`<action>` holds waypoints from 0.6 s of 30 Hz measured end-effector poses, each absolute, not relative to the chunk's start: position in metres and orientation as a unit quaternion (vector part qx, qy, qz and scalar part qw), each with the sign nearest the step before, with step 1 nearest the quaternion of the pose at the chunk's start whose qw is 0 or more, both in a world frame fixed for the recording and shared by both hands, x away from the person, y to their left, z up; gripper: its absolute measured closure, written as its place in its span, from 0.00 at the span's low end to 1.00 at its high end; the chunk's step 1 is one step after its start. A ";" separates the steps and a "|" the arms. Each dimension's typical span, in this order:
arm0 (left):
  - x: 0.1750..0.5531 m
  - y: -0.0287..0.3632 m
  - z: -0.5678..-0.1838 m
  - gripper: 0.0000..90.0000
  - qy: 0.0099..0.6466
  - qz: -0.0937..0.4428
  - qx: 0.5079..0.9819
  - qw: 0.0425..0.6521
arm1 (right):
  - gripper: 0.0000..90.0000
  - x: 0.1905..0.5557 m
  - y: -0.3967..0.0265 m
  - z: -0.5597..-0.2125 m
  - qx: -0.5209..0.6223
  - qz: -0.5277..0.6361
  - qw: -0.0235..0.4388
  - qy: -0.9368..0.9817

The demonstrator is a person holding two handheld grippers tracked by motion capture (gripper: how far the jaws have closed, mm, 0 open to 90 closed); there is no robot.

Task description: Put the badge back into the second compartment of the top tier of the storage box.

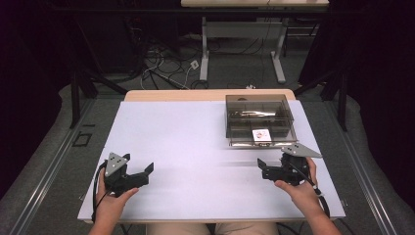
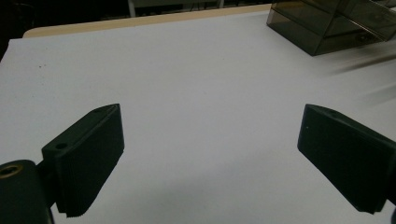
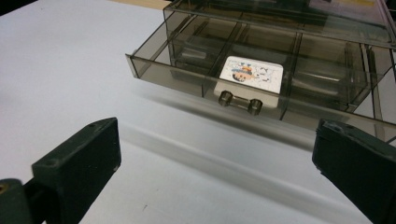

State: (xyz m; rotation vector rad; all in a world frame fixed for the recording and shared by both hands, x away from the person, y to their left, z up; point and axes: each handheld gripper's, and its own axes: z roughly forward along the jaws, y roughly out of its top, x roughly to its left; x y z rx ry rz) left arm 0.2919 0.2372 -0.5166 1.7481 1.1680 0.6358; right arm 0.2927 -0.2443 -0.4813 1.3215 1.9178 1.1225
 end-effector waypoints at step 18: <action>0.292 0.237 -0.517 0.08 0.471 0.258 0.711 0.454 | 0.03 0.290 -0.251 -0.506 0.500 0.432 0.271 0.699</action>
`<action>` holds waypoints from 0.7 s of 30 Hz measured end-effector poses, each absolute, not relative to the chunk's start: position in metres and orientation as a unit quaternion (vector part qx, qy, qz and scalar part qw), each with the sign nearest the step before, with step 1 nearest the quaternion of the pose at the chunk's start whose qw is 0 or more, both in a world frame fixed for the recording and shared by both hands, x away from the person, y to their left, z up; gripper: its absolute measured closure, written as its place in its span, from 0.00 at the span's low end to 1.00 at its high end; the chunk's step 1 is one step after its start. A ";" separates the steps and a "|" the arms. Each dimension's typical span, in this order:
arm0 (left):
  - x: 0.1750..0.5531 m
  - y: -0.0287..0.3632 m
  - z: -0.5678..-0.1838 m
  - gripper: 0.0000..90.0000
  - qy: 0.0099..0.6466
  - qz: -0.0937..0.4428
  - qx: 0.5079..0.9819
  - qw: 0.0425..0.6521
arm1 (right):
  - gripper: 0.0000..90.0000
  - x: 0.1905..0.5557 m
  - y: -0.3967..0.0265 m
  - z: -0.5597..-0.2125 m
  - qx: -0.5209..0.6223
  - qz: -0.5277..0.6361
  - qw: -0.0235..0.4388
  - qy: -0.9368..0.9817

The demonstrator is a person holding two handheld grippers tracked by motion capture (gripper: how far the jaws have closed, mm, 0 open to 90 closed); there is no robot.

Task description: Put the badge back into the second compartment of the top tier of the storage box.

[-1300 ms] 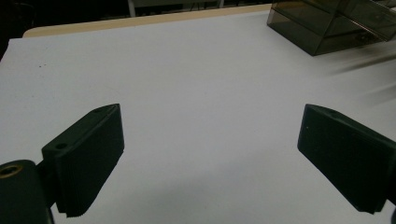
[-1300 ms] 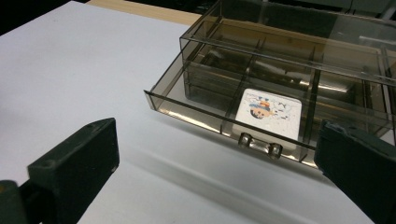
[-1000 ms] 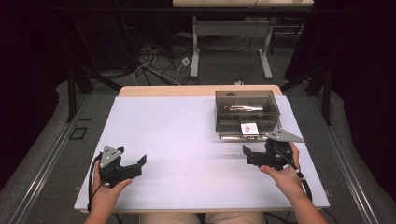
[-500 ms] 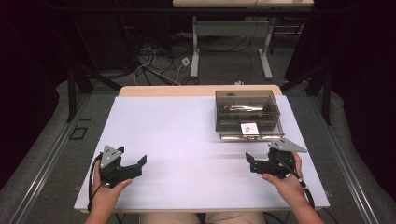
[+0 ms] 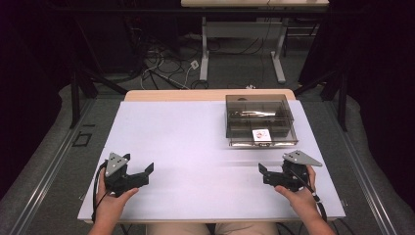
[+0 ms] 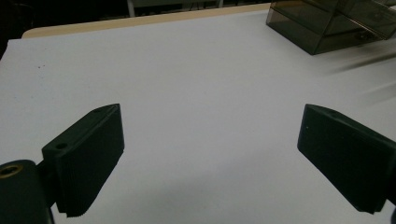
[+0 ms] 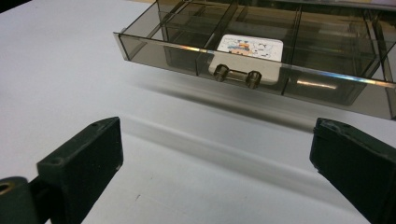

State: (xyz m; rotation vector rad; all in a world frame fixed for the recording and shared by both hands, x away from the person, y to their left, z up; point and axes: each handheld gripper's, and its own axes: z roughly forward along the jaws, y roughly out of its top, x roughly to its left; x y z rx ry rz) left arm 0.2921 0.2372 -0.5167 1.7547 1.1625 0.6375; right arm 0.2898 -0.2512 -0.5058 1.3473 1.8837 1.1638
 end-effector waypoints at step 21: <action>0.293 0.238 -0.517 0.08 0.470 0.258 0.713 0.453 | 0.04 0.294 -0.254 -0.525 0.511 0.415 0.274 0.701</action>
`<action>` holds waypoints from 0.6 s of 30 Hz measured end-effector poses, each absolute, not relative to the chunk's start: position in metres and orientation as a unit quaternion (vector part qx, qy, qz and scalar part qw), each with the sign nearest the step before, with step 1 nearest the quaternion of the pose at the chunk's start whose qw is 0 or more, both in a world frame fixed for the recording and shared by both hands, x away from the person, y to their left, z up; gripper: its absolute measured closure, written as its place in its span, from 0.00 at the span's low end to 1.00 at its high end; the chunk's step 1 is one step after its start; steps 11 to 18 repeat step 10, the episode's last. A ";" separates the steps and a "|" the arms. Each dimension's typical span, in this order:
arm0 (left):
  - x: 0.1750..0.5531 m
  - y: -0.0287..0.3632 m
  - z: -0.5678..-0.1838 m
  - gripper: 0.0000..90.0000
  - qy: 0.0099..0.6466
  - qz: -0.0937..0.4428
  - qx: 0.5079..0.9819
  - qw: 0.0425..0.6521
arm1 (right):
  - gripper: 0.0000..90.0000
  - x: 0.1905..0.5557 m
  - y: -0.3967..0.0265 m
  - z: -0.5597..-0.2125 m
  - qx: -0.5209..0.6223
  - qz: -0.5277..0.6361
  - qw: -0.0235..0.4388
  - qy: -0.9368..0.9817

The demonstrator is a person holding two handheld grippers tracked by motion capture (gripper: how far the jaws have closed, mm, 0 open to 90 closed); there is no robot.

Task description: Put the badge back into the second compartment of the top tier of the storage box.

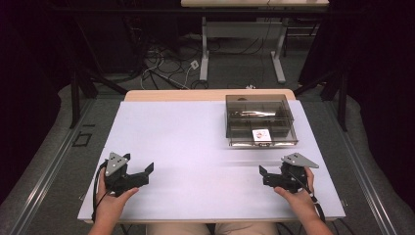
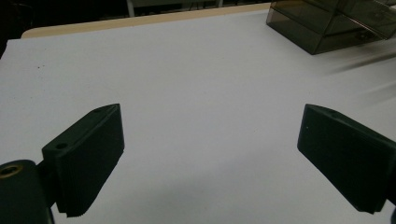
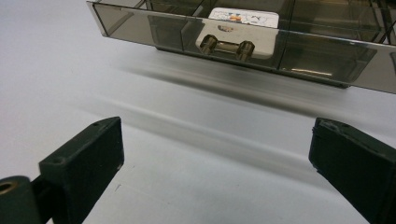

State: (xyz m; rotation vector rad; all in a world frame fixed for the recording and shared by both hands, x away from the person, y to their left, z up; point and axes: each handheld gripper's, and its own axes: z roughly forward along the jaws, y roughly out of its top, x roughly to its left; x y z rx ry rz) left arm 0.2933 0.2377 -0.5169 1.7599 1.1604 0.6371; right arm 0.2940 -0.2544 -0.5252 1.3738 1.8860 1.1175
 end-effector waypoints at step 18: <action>0.293 0.237 -0.517 0.08 0.470 0.257 0.712 0.454 | 0.04 0.294 -0.256 -0.526 0.509 0.413 0.267 0.707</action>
